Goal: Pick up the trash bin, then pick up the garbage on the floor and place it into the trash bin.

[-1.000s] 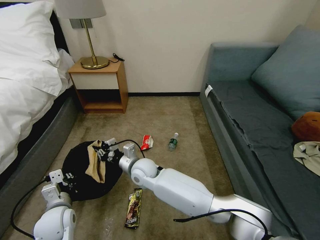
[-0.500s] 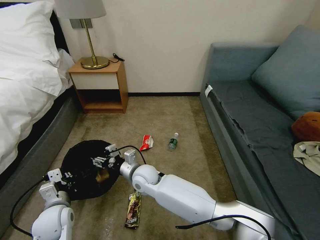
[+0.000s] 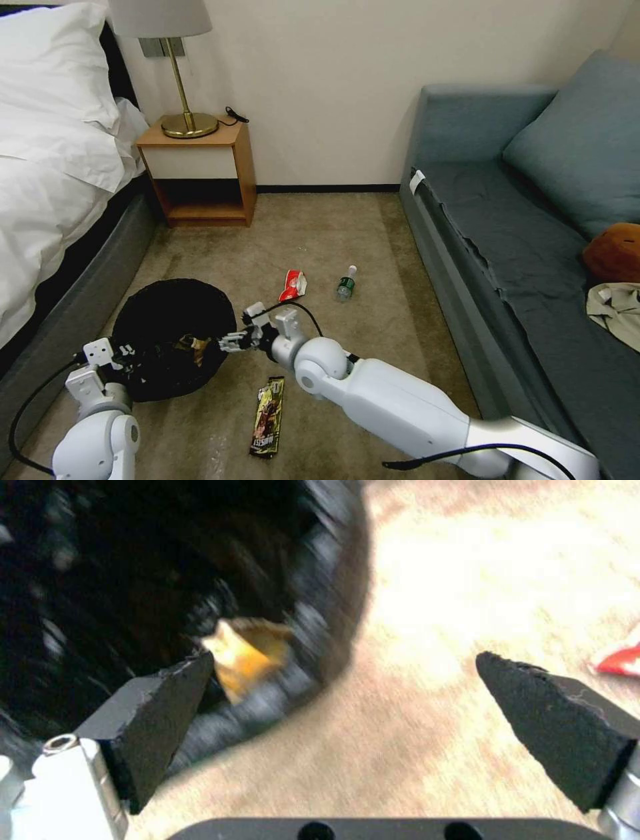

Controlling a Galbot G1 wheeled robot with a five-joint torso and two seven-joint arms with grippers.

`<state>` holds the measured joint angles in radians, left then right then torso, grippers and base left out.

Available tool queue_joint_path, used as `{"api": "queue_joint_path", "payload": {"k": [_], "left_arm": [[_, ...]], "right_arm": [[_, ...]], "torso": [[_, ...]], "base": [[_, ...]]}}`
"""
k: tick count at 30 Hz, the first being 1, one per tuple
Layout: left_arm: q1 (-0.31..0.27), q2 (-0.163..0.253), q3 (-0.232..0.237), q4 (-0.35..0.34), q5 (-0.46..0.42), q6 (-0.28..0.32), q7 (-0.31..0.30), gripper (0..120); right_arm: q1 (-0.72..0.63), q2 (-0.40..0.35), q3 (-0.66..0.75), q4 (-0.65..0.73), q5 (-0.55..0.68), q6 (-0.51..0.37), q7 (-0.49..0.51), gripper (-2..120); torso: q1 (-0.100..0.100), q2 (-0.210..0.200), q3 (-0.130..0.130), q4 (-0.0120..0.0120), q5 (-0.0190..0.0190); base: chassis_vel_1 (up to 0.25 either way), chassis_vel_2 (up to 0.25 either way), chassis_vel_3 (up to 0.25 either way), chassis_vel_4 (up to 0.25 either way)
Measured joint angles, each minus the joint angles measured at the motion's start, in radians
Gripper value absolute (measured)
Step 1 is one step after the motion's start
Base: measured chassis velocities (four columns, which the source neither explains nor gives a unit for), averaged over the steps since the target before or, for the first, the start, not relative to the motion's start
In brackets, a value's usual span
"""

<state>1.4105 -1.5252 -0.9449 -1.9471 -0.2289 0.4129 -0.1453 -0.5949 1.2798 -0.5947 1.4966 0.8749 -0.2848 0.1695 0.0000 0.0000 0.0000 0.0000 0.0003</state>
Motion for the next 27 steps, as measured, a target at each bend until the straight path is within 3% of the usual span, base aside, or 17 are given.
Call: {"api": "queue_joint_path", "payload": {"k": [11,27], "left_arm": [[-0.008,-0.006,-0.015,-0.006,-0.025,0.002,-0.023,2],[-0.019,-0.037,0.001,-0.014,-0.01,-0.011,-0.025,2]], "right_arm": [[-0.073,-0.01,0.037,-0.101,-0.049,-0.002,-0.031,100],[-0.164,0.035,-0.053,-0.268,-0.175,0.041,-0.084,100]], "torso": [[0.0,0.0,0.0,0.0,-0.0001],[0.0,0.0,0.0,-0.0001,-0.0003]], "base": [[0.0,0.0,0.0,0.0],[0.0,0.0,0.0,0.0]]}}
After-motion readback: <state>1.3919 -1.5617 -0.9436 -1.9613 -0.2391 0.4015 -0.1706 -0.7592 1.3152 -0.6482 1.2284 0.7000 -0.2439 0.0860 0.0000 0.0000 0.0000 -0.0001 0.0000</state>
